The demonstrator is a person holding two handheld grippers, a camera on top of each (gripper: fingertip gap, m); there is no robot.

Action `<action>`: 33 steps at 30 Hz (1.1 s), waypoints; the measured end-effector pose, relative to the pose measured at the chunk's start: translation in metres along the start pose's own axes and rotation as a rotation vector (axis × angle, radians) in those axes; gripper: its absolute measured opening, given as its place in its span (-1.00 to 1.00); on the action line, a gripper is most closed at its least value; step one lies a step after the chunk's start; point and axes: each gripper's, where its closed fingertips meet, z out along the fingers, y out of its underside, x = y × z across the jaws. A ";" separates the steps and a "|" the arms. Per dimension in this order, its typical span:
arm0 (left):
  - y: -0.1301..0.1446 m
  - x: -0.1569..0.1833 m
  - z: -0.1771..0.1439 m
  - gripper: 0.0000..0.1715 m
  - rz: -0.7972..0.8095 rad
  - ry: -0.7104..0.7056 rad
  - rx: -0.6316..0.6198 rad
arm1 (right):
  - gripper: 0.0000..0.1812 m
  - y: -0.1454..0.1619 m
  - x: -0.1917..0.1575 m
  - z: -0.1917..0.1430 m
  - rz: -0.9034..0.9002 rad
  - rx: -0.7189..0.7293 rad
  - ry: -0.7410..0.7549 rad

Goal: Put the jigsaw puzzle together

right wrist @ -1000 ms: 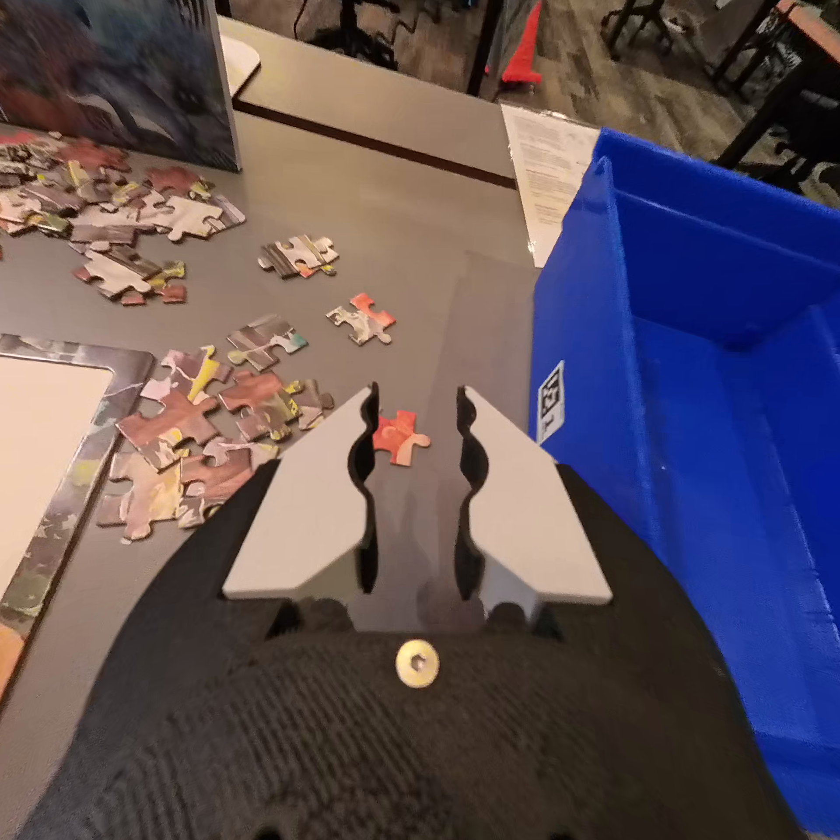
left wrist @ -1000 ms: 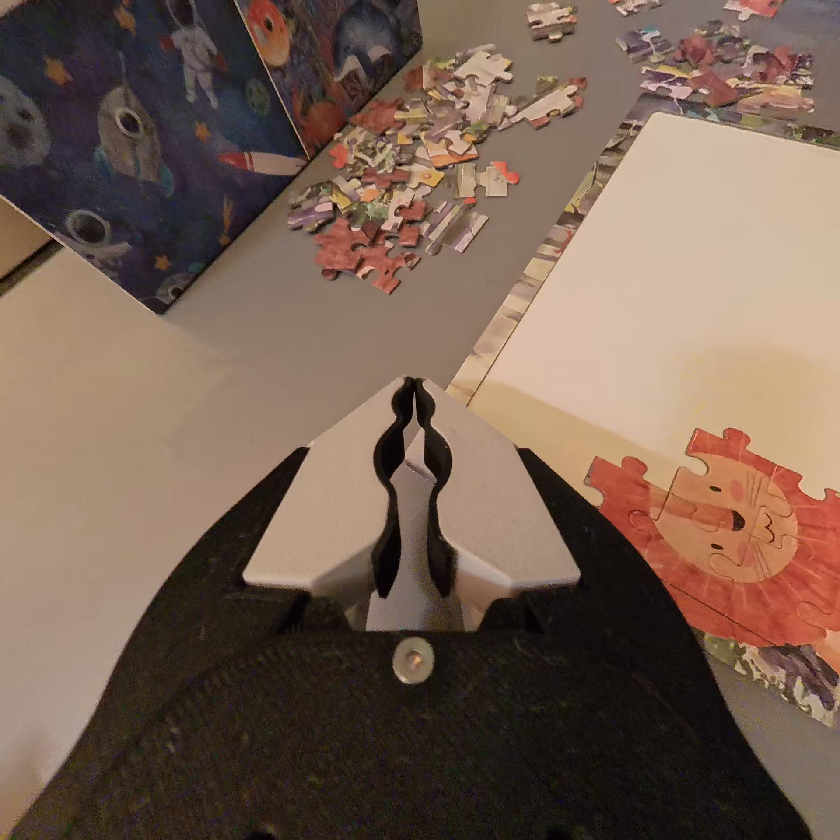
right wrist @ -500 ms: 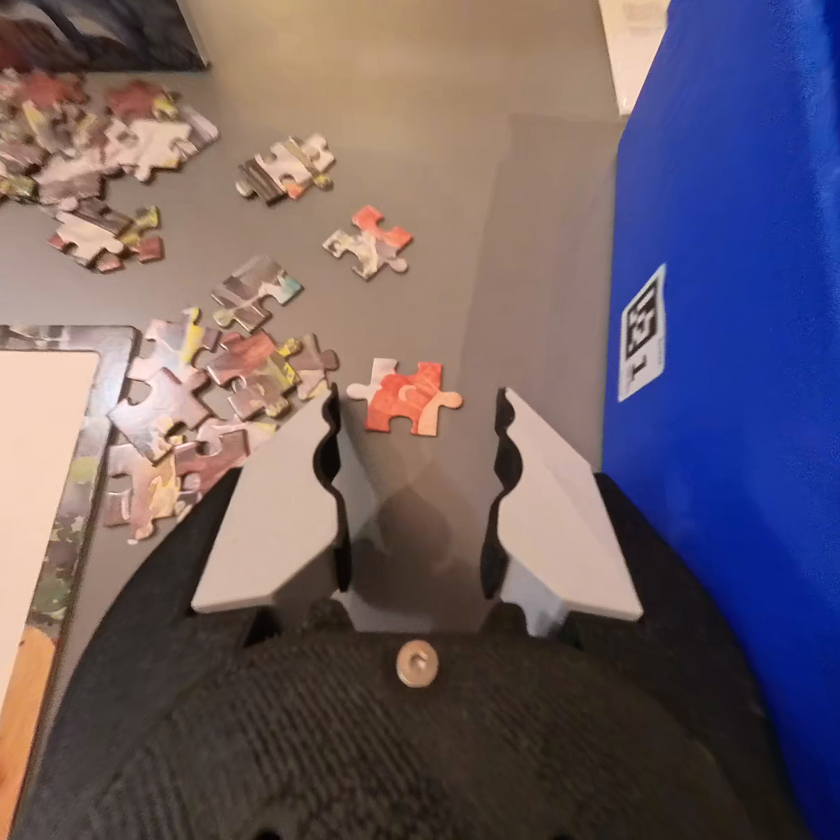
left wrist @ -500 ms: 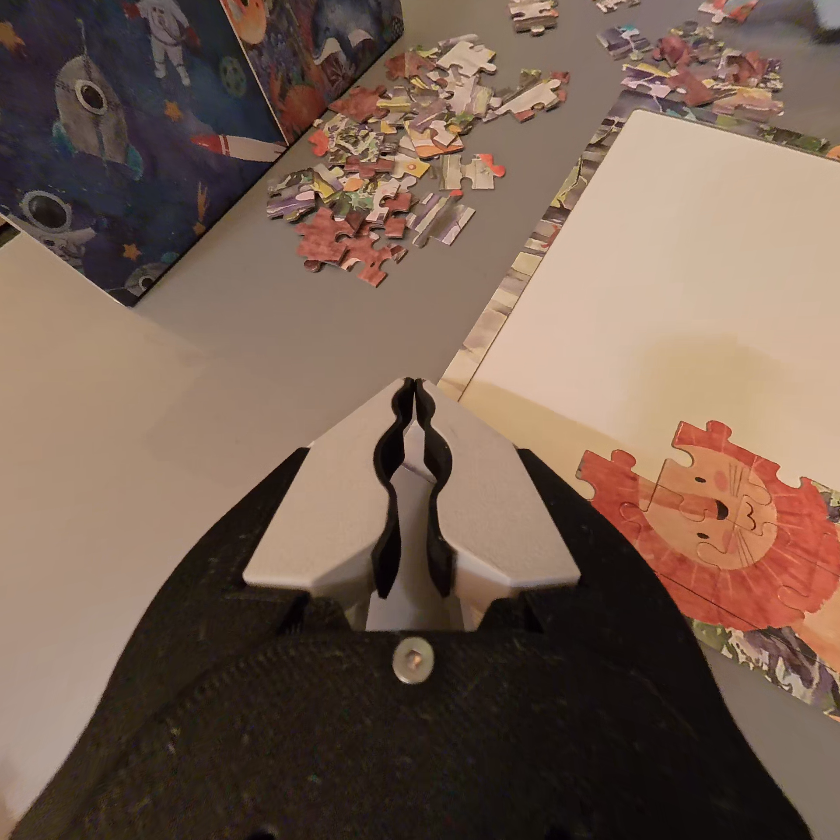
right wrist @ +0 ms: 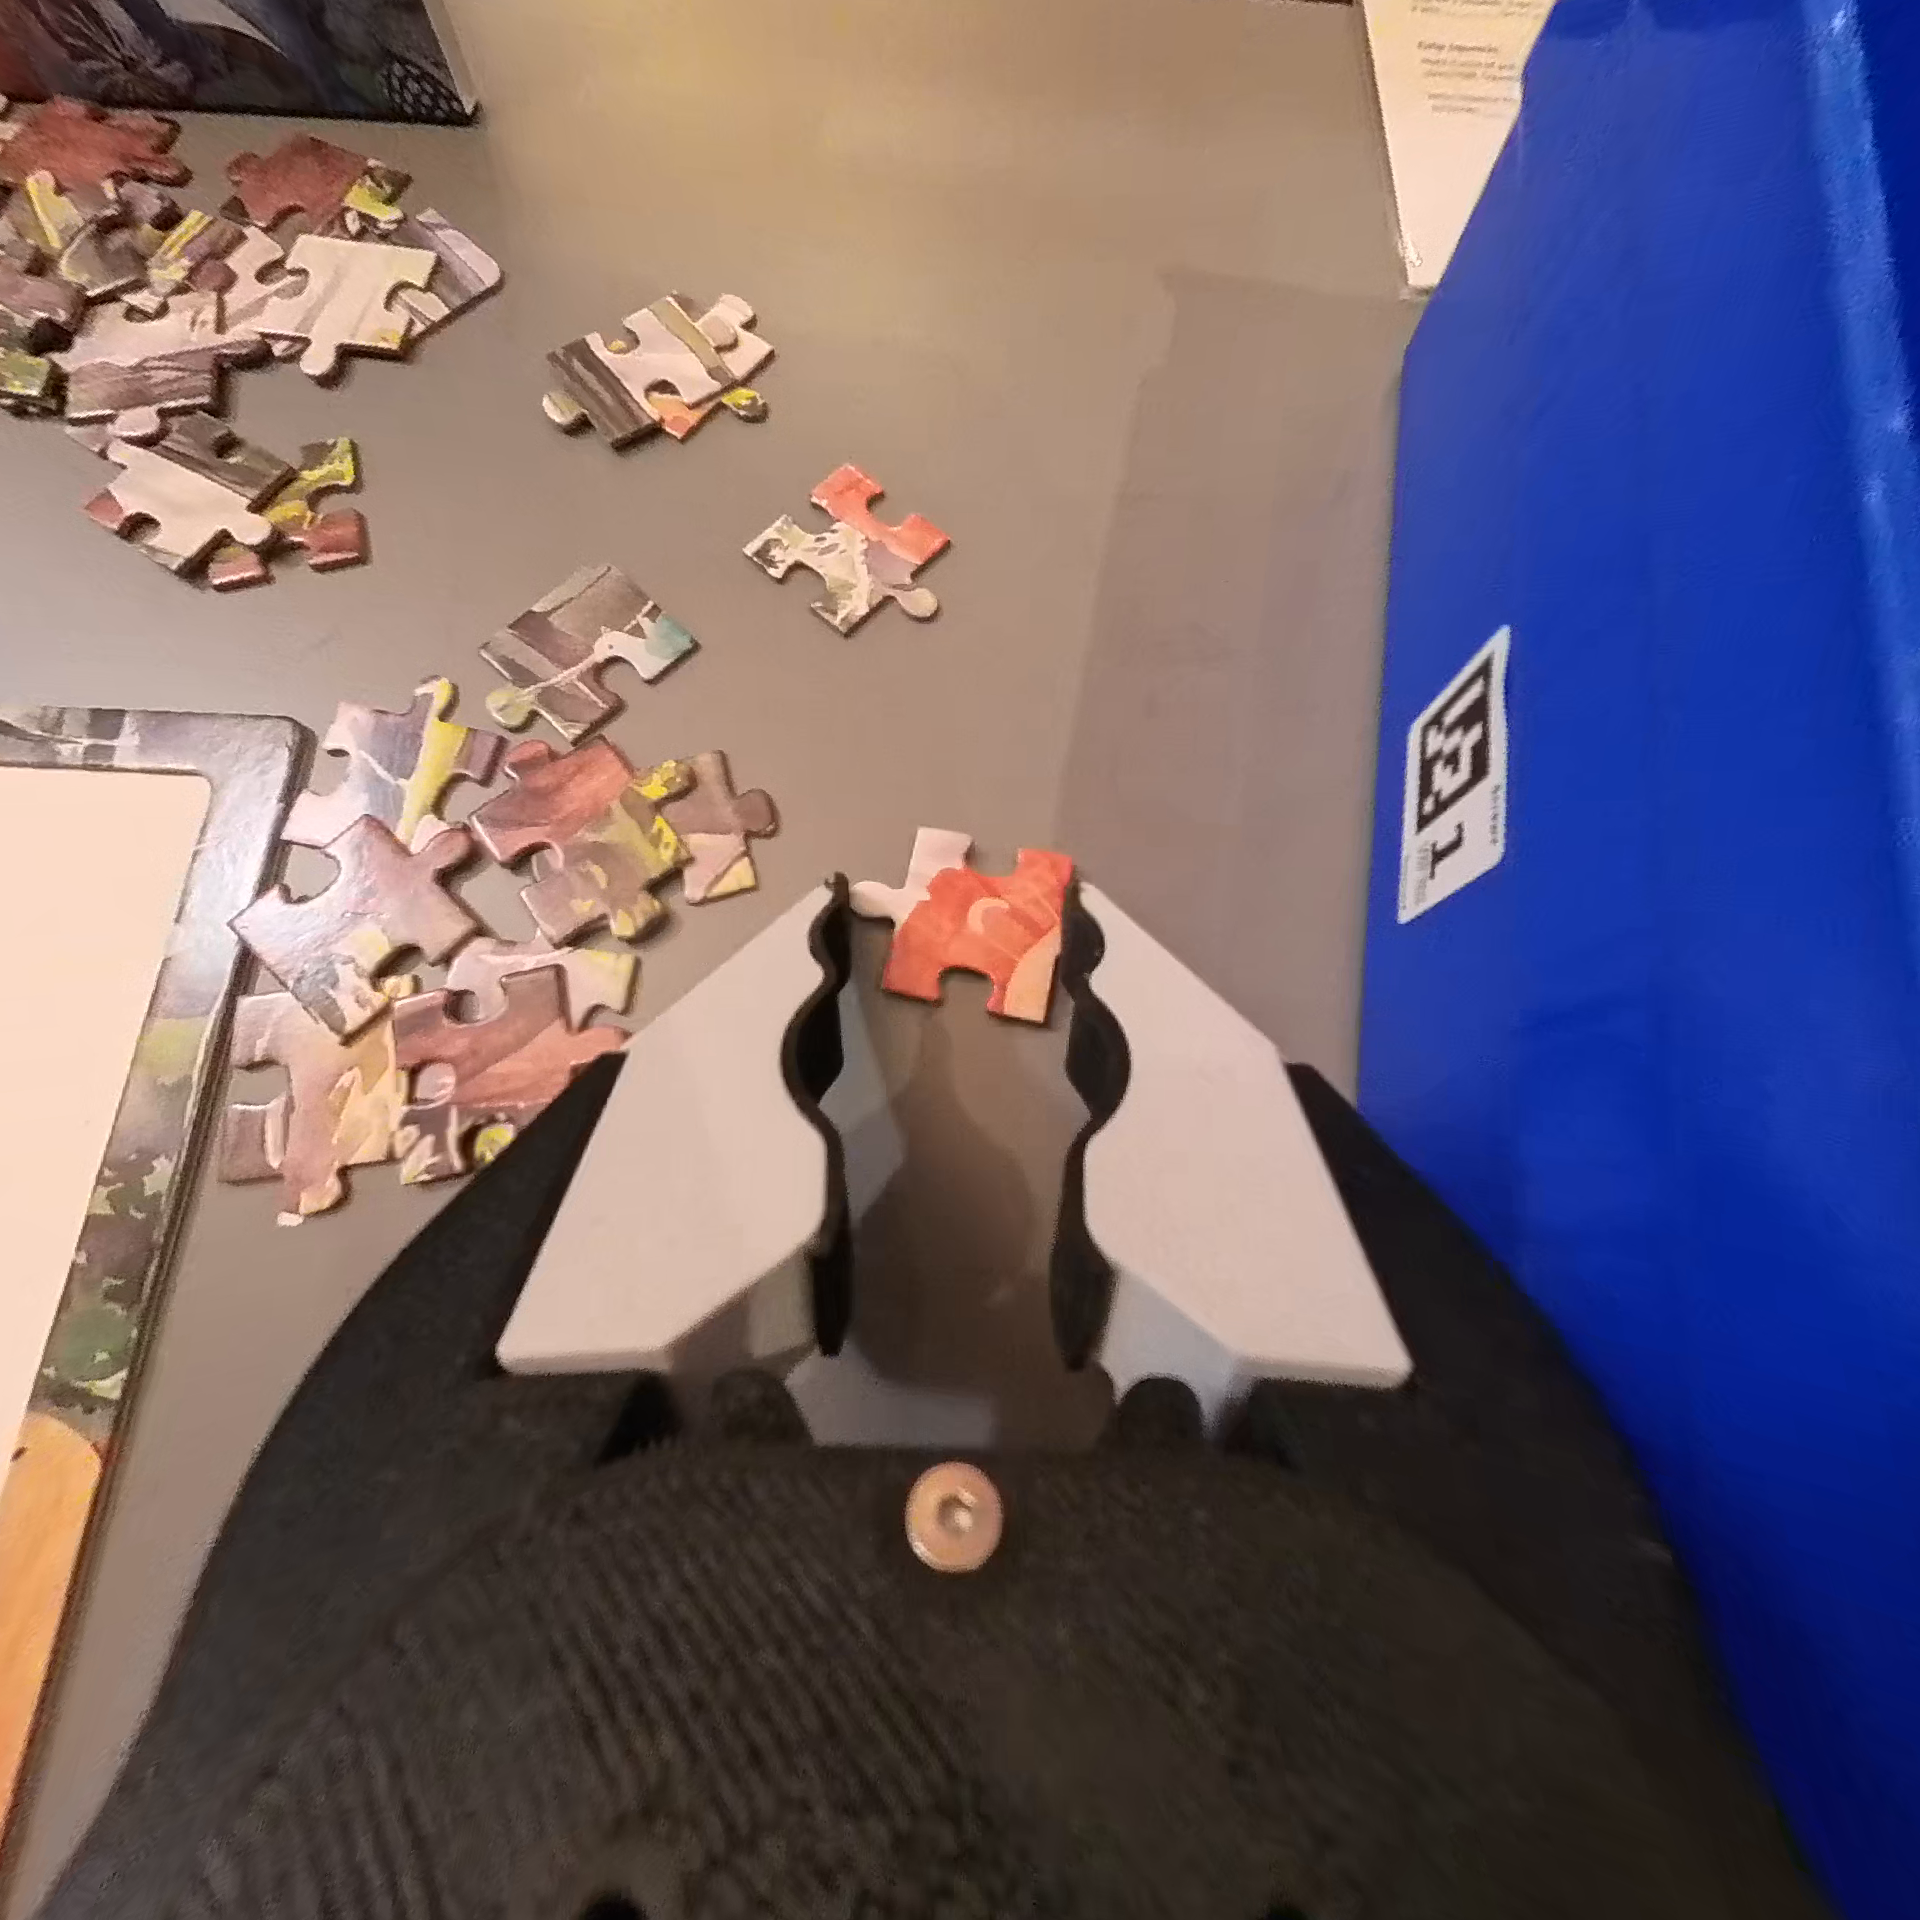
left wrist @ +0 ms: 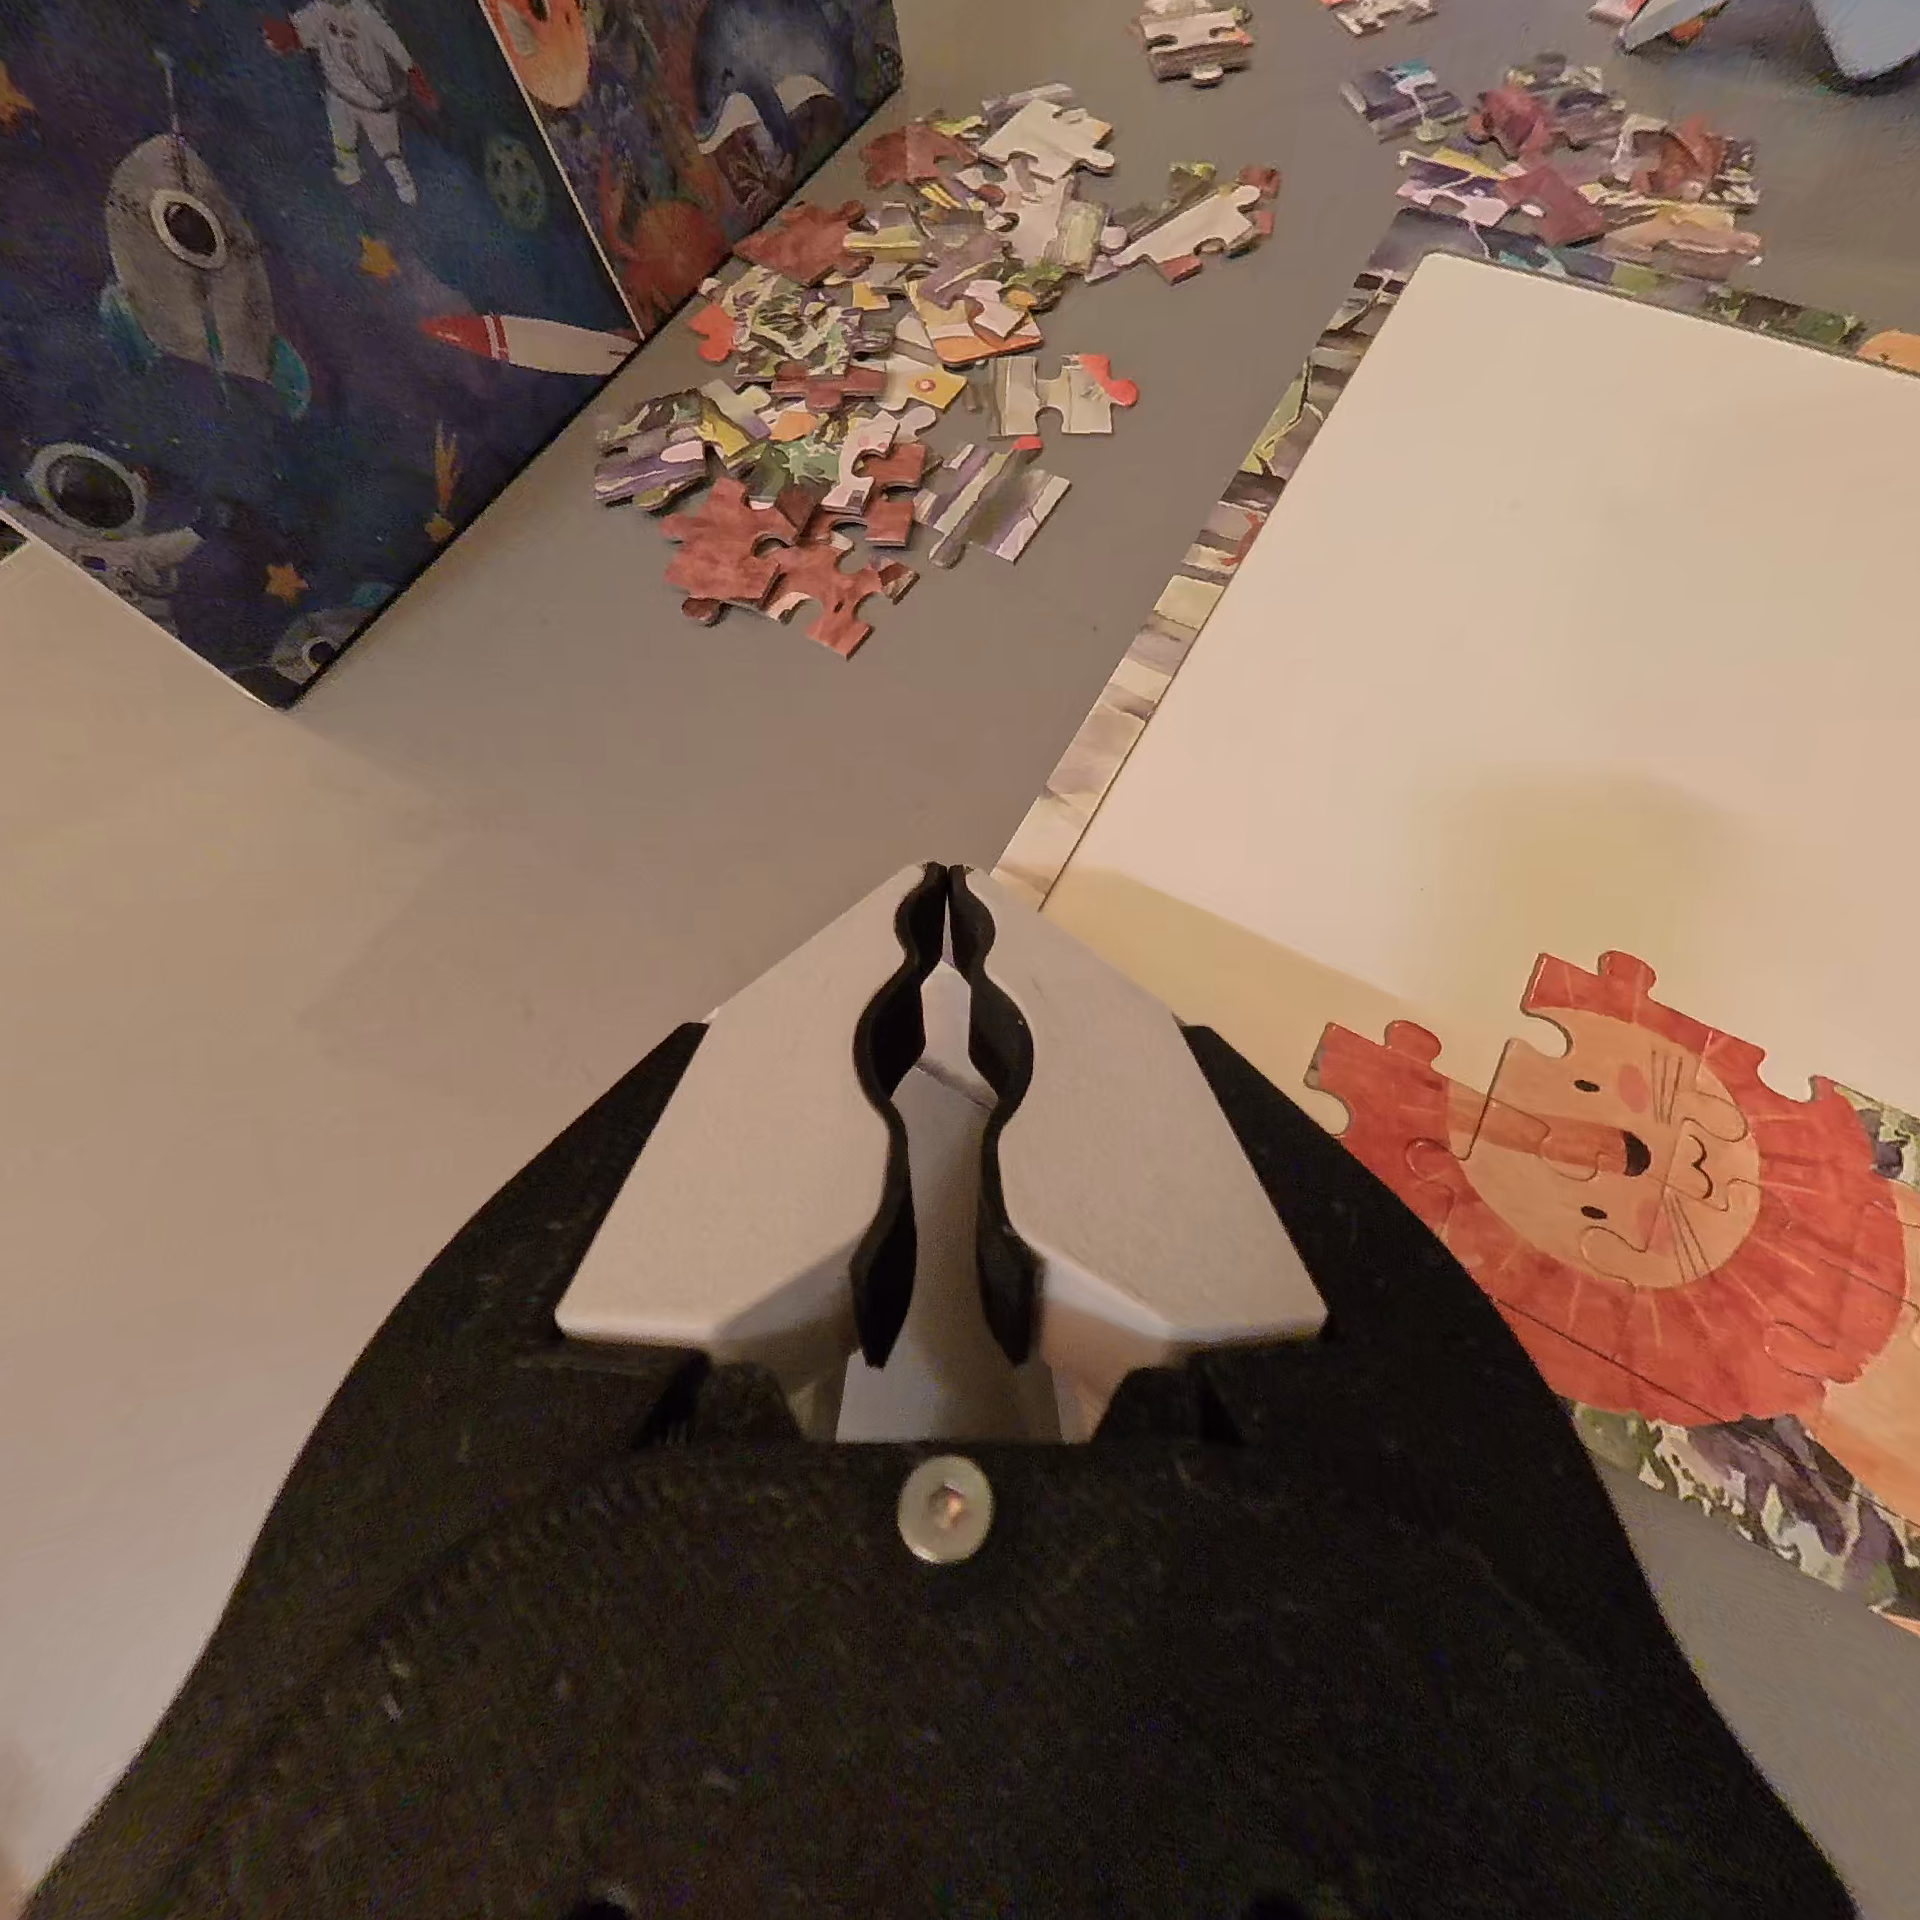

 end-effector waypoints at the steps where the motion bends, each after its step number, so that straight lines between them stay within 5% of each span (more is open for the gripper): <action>1: 0.000 0.000 0.000 -1.00 0.003 -0.001 0.000 | -0.57 -0.002 -0.001 -0.001 -0.008 0.010 0.003; 7: 0.000 0.001 -0.001 -1.00 0.018 -0.008 0.004 | -0.57 -0.046 -0.036 -0.027 -0.134 0.251 -0.099; 15: -0.041 0.032 -0.012 -0.94 0.006 0.079 0.170 | -0.57 -0.081 -0.169 -0.070 -0.497 0.554 -0.323; 21: -0.071 0.104 -0.007 -0.71 0.055 0.240 0.243 | -0.57 -0.081 -0.267 -0.096 -0.354 0.584 -0.673; 25: -0.087 0.130 -0.016 -0.63 0.055 0.327 0.347 | -0.58 -0.077 -0.298 -0.104 -0.351 0.573 -0.725; 33: -0.100 0.111 -0.043 -0.48 -0.594 0.845 0.465 | -0.57 -0.065 -0.310 -0.104 -0.581 0.624 -0.619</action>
